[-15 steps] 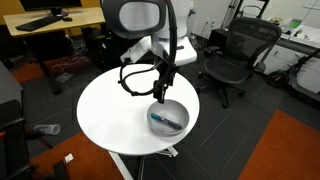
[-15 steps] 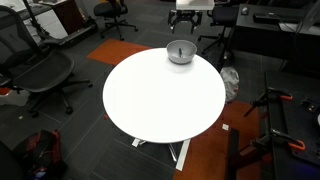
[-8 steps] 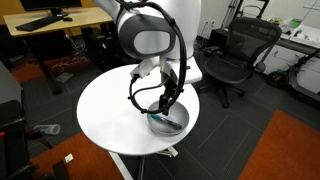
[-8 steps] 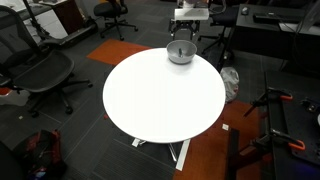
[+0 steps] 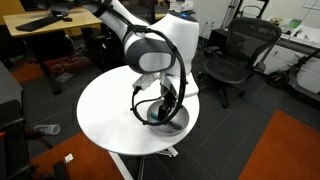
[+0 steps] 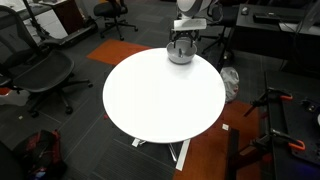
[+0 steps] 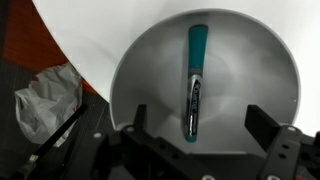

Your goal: Remove the marker from the bowl

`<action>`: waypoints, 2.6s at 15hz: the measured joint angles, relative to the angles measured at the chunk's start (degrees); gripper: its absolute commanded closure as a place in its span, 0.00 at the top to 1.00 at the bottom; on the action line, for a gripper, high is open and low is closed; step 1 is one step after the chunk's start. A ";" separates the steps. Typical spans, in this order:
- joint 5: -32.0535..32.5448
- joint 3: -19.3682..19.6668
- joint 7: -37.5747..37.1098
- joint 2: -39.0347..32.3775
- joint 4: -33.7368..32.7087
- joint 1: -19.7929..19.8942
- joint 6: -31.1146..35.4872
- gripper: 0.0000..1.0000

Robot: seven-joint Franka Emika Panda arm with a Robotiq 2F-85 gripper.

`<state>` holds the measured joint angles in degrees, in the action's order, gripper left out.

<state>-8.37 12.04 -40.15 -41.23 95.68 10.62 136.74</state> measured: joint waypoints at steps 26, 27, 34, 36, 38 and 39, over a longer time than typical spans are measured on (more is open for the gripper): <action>-2.12 0.00 0.00 -7.06 -4.80 0.20 -0.03 0.05; -2.12 0.00 0.00 -7.06 -4.87 0.19 -0.10 0.05; -1.95 1.68 0.00 -3.54 -4.19 -0.88 -1.03 0.05; -1.79 2.49 0.00 -0.56 -2.60 -1.69 -1.12 0.05; -1.64 2.73 0.00 3.20 -0.14 -2.57 -1.27 0.05; -1.50 2.73 0.00 5.13 1.24 -3.12 -1.39 0.05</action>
<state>-9.87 14.77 -40.15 -36.10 96.92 7.49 135.35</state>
